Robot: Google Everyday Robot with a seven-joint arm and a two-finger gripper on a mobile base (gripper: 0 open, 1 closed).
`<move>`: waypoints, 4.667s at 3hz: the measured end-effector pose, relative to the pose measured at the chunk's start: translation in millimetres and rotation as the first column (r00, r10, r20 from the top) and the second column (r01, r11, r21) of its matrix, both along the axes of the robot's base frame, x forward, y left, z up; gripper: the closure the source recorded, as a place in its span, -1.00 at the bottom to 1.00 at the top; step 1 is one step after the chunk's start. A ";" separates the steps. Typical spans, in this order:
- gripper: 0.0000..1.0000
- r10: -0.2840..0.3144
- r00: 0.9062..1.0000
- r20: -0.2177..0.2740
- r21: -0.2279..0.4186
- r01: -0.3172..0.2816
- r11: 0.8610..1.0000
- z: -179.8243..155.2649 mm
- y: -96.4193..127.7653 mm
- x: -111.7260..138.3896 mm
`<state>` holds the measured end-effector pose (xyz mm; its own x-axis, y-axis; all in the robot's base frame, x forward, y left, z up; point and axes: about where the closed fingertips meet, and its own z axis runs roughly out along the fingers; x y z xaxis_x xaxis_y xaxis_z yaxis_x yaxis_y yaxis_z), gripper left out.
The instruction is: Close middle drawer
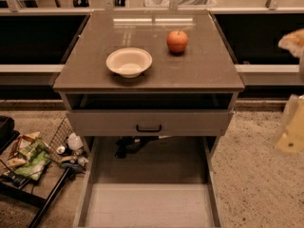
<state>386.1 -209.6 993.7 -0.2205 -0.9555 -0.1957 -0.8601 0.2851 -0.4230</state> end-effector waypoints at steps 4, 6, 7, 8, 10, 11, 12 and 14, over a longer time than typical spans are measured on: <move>-1.00 -0.034 0.998 -0.044 0.120 0.039 0.992 -223.6 -60.3 -63.1; -0.67 0.029 0.989 -0.145 0.214 0.003 0.977 -331.9 -20.2 -71.9; -0.26 0.064 0.979 -0.191 0.274 -0.009 0.962 -413.5 3.6 -91.3; 0.20 0.086 0.971 -0.223 0.328 -0.009 0.945 -479.9 18.0 -109.2; 1.00 0.159 0.955 -0.250 0.483 -0.019 0.875 -578.2 44.0 -127.0; 1.00 0.163 0.950 -0.266 0.496 -0.010 0.868 -584.2 49.2 -132.7; 1.00 0.176 0.945 -0.276 0.496 -0.017 0.868 -588.9 52.9 -138.8; 1.00 0.286 0.929 -0.234 0.636 -0.076 0.768 -649.5 88.8 -127.0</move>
Offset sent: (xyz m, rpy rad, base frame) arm -0.0750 -0.0636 -0.2741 0.1224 0.1152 -0.0114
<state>259.1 -120.8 344.2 -0.2031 -0.6845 -0.7002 -0.9739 0.2152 0.0722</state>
